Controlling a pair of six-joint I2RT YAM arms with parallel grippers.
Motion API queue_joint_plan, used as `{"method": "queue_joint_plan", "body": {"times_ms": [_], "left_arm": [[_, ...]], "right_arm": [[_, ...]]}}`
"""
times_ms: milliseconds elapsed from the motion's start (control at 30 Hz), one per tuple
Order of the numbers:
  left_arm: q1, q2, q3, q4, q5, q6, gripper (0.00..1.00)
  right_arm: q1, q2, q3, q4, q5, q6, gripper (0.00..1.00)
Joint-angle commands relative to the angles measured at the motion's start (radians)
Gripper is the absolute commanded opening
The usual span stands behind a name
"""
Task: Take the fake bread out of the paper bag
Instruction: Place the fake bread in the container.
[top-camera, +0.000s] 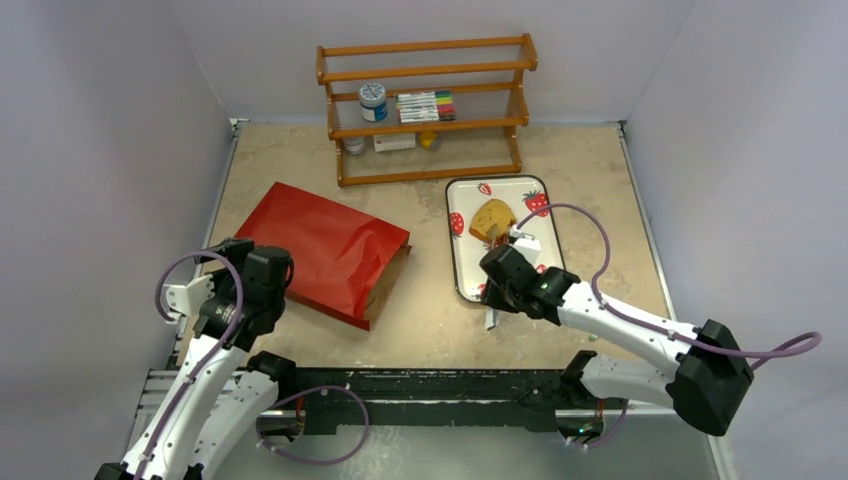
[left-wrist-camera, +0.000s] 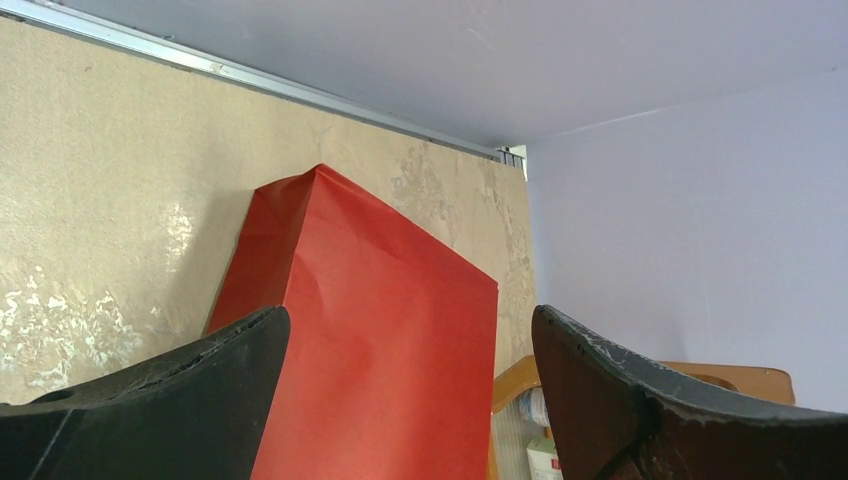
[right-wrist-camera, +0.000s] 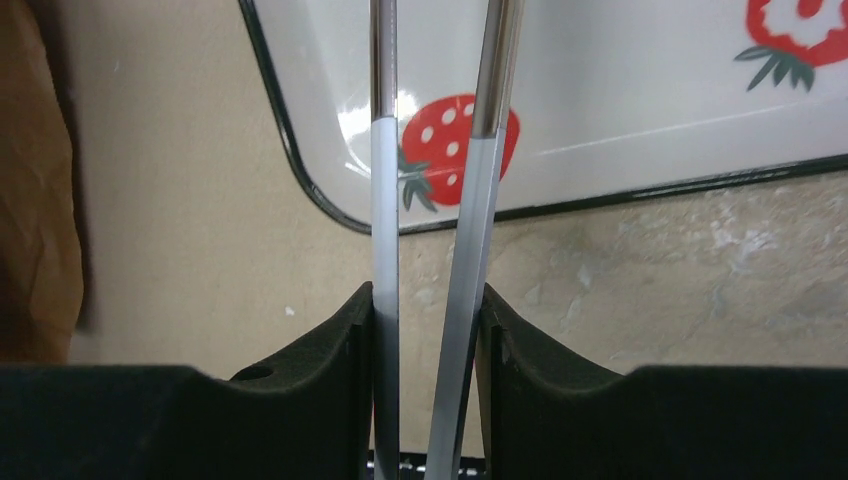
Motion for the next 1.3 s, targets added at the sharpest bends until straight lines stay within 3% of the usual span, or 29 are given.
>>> {"method": "queue_joint_plan", "body": {"times_ms": [0, 233, 500, 767, 1133, 1267], "left_arm": [[0.008, 0.012, 0.050, -0.020, -0.024, -0.014, 0.91], [0.008, 0.028, 0.057, -0.035, -0.020, -0.018, 0.92], [0.009, 0.029, 0.044, -0.030, -0.011, -0.018, 0.92], [0.009, 0.040, 0.042, -0.004, -0.018, 0.007, 0.92], [0.008, 0.055, 0.038, 0.032, -0.039, 0.039, 0.92], [0.009, 0.066, 0.043, 0.044, -0.040, 0.046, 0.92]], "right_arm": [[0.103, -0.048, 0.071, -0.090, 0.067, 0.110, 0.38], [0.255, -0.076, 0.083, -0.182, 0.082, 0.213, 0.38], [0.257, -0.090, 0.011, -0.179, 0.093, 0.290, 0.39], [0.047, -0.034, -0.009, 0.033, 0.052, 0.076, 0.36], [-0.168, 0.302, 0.125, 0.330, -0.020, -0.203, 0.33], [-0.231, 0.380, 0.225, 0.353, -0.010, -0.284, 0.32]]}}
